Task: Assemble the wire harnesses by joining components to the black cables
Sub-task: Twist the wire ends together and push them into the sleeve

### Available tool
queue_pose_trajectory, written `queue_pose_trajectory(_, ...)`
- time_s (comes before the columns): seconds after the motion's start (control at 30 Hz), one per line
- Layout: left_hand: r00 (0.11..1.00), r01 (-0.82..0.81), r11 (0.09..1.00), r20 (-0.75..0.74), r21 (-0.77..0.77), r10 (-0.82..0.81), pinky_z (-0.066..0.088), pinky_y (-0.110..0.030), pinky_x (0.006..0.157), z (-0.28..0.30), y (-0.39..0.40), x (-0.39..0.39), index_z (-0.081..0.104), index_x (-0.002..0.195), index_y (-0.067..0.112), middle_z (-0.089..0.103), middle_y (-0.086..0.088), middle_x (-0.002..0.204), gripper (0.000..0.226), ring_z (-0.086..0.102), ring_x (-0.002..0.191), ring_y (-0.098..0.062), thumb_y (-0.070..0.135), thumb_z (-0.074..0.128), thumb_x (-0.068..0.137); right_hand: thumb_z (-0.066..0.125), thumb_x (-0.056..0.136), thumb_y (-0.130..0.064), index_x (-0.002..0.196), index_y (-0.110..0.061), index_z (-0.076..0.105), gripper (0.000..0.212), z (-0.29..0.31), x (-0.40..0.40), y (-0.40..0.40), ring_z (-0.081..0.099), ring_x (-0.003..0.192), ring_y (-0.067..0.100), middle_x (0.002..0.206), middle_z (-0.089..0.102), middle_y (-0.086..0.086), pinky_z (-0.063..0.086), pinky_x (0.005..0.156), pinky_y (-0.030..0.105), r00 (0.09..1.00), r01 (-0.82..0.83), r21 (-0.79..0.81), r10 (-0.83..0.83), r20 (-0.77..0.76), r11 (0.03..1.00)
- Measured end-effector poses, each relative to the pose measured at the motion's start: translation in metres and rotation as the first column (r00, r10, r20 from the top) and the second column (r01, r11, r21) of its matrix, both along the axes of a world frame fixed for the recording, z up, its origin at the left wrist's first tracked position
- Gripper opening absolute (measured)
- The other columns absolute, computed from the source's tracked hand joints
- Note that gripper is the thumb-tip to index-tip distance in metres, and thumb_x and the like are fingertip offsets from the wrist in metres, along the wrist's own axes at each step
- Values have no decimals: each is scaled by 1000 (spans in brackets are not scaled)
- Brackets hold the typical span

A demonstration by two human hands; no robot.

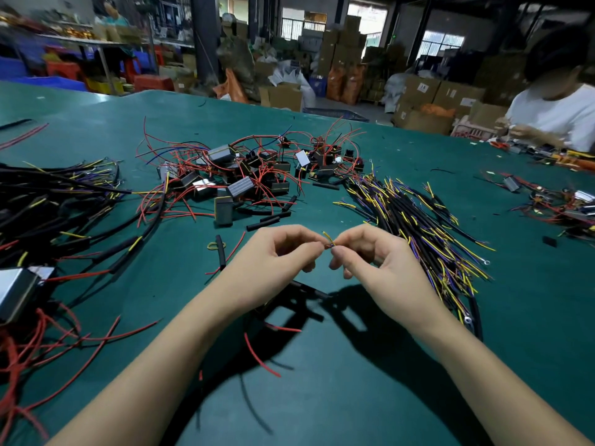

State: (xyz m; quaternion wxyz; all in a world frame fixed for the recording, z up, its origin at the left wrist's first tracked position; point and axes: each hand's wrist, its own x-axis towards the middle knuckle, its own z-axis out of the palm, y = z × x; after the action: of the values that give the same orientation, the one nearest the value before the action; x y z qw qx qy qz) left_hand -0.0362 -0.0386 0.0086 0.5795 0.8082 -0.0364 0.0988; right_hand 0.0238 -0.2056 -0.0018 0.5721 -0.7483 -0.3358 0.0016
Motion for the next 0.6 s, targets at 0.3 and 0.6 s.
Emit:
queue_pose_trajectory(0.3,999,-41,999,-34,5,41,35,-5,54,3,1,0,75,84,15,65,8,68,20,50,55,7,28,61,91,60,92,-11,94,-16,51,11,1,-4,3,51,55,11,71,70,0,42,58,17,1000,-8,-22,9,9,1000)
queue_pose_trajectory(0.6,993,-114,993,14,7,114,46,-21,70,-2,-3,4,72,80,10,71,-4,76,15,60,69,-12,22,67,87,59,93,-11,92,-17,55,7,-3,-2,3,44,50,20,71,71,5,39,52,33,1000,-28,-13,28,-7,1000)
